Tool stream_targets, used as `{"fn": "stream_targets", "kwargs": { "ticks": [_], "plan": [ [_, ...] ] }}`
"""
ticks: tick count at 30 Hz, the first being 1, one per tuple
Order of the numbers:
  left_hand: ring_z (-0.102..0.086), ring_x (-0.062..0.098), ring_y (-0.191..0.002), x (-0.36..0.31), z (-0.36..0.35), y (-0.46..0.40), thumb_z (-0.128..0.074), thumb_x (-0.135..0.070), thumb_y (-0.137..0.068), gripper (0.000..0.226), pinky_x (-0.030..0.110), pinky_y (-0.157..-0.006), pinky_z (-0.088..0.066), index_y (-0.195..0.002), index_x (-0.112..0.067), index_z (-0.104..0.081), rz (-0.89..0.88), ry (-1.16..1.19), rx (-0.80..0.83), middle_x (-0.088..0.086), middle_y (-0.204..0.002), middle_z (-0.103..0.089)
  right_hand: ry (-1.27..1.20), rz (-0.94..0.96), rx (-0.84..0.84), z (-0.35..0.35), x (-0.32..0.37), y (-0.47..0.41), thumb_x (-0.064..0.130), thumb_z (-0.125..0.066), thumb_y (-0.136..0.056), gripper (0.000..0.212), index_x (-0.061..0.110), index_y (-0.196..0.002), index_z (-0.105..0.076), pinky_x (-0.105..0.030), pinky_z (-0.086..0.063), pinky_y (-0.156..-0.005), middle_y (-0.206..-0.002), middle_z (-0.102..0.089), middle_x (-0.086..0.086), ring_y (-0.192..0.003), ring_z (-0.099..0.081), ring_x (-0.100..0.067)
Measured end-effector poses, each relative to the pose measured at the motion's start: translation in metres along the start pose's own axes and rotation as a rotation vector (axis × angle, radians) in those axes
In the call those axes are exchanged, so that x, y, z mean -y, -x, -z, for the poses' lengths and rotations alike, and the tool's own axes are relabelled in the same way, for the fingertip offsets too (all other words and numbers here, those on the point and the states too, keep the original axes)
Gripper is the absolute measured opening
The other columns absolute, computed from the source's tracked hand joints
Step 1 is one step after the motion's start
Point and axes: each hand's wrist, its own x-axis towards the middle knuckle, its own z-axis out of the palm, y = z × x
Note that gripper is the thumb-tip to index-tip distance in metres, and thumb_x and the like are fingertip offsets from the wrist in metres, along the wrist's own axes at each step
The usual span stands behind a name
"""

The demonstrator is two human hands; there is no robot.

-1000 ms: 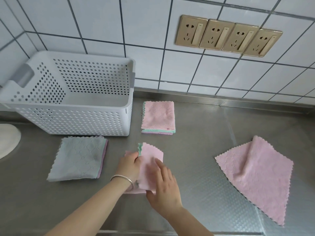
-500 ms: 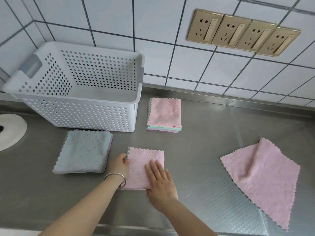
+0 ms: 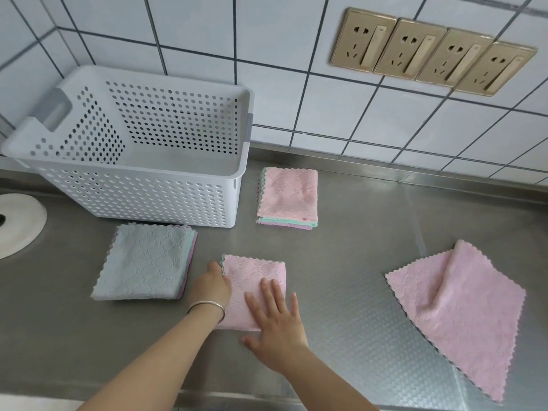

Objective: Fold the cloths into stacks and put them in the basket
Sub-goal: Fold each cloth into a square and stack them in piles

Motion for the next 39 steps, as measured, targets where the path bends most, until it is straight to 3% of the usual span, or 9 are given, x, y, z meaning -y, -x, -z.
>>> {"fn": "stream_targets", "kwargs": {
  "ticks": [4, 8, 11, 16, 21, 25, 29, 35, 39],
  "plan": [
    [-0.062, 0.032, -0.098, 0.005, -0.001, 0.007, -0.044, -0.035, -0.090, 0.028, 0.037, -0.074, -0.048, -0.104, -0.011, -0.049, 0.041, -0.003, -0.078, 0.012, -0.111, -0.063, 0.055, 0.069, -0.023, 0.019, -0.003, -0.003, 0.064, -0.016, -0.074, 0.079, 0.033, -0.146, -0.022, -0.051, -0.009, -0.114, -0.154, 0.008, -0.003, -0.142, 0.014, -0.016],
    [-0.056, 0.032, -0.106, 0.014, -0.004, 0.013, -0.055, -0.045, -0.084, 0.038, 0.040, -0.081, -0.047, -0.107, -0.014, -0.056, 0.051, 0.078, -0.151, 0.012, -0.117, -0.053, -0.257, -0.107, -0.192, 0.029, -0.005, 0.002, 0.045, -0.044, -0.071, 0.046, 0.026, -0.111, -0.059, -0.029, -0.056, -0.078, -0.116, -0.064, 0.002, -0.101, -0.065, -0.018],
    [-0.052, 0.031, -0.108, 0.016, -0.007, 0.018, -0.062, -0.051, -0.076, 0.043, 0.038, -0.084, -0.045, -0.100, -0.015, -0.060, 0.083, 0.093, -0.133, 0.011, -0.113, -0.050, -0.513, -0.326, -0.212, 0.031, -0.010, -0.001, 0.019, -0.050, -0.082, 0.046, 0.018, -0.128, -0.044, -0.032, -0.049, -0.089, -0.122, -0.051, -0.002, -0.107, -0.054, -0.022],
    [-0.050, 0.033, -0.106, 0.012, -0.014, 0.022, -0.060, -0.046, -0.081, 0.043, 0.038, -0.084, -0.043, -0.101, -0.008, -0.063, 0.050, 0.035, -0.103, 0.015, -0.112, -0.054, -0.813, -0.583, -0.065, 0.032, -0.014, -0.002, 0.021, -0.048, -0.085, 0.049, 0.020, -0.132, -0.036, -0.036, -0.051, -0.082, -0.111, -0.062, -0.001, -0.099, -0.060, -0.021],
    [-0.060, 0.038, -0.092, -0.005, -0.005, 0.031, -0.051, -0.037, -0.089, 0.030, 0.032, -0.064, -0.038, -0.100, -0.010, -0.055, 0.055, 0.215, -0.066, 0.018, -0.099, -0.066, -0.930, -0.603, -0.097, 0.036, -0.023, 0.005, 0.018, -0.049, -0.086, 0.046, 0.020, -0.131, -0.039, -0.026, -0.051, -0.071, -0.092, -0.060, 0.009, -0.085, -0.061, -0.014],
    [-0.060, 0.038, -0.091, -0.041, 0.021, 0.025, -0.051, -0.042, -0.087, 0.029, 0.039, -0.078, -0.049, -0.093, -0.014, -0.052, -0.023, 0.451, -0.038, 0.019, -0.098, -0.067, -0.994, -0.531, -0.290, 0.071, -0.044, -0.003, 0.015, -0.052, -0.088, 0.040, 0.020, -0.127, -0.043, -0.013, -0.040, -0.054, -0.077, -0.051, 0.010, -0.067, -0.052, -0.003],
    [-0.055, 0.033, -0.113, -0.094, 0.056, 0.009, -0.058, -0.039, -0.084, 0.051, 0.035, -0.090, -0.043, -0.126, -0.013, -0.045, -0.144, 0.543, -0.057, 0.013, -0.128, -0.057, -1.028, -0.468, -0.462, 0.117, -0.072, -0.038, 0.014, -0.054, -0.089, 0.040, 0.016, -0.127, -0.045, -0.007, -0.041, -0.054, -0.078, -0.049, 0.010, -0.068, -0.052, -0.003],
    [-0.044, 0.027, -0.129, -0.138, 0.068, -0.043, -0.055, -0.019, -0.088, 0.068, 0.033, -0.103, -0.036, -0.145, -0.026, -0.019, -0.208, 0.545, -0.080, 0.007, -0.145, -0.042, -1.057, -0.470, -0.499, 0.155, -0.100, -0.101, 0.017, -0.054, -0.090, 0.045, 0.016, -0.132, -0.039, -0.023, -0.038, -0.068, -0.086, -0.049, 0.007, -0.080, -0.052, -0.014],
    [-0.053, 0.026, -0.113, -0.150, 0.054, -0.075, -0.051, -0.013, -0.090, 0.073, 0.029, -0.091, -0.040, -0.145, -0.041, -0.011, -0.271, 0.468, -0.093, 0.003, -0.142, -0.046, -1.075, -0.510, -0.468, 0.149, -0.114, -0.136, 0.015, -0.051, -0.091, 0.044, 0.017, -0.133, -0.037, -0.026, -0.039, -0.069, -0.081, -0.047, 0.010, -0.073, -0.051, -0.010]
  ]
}}
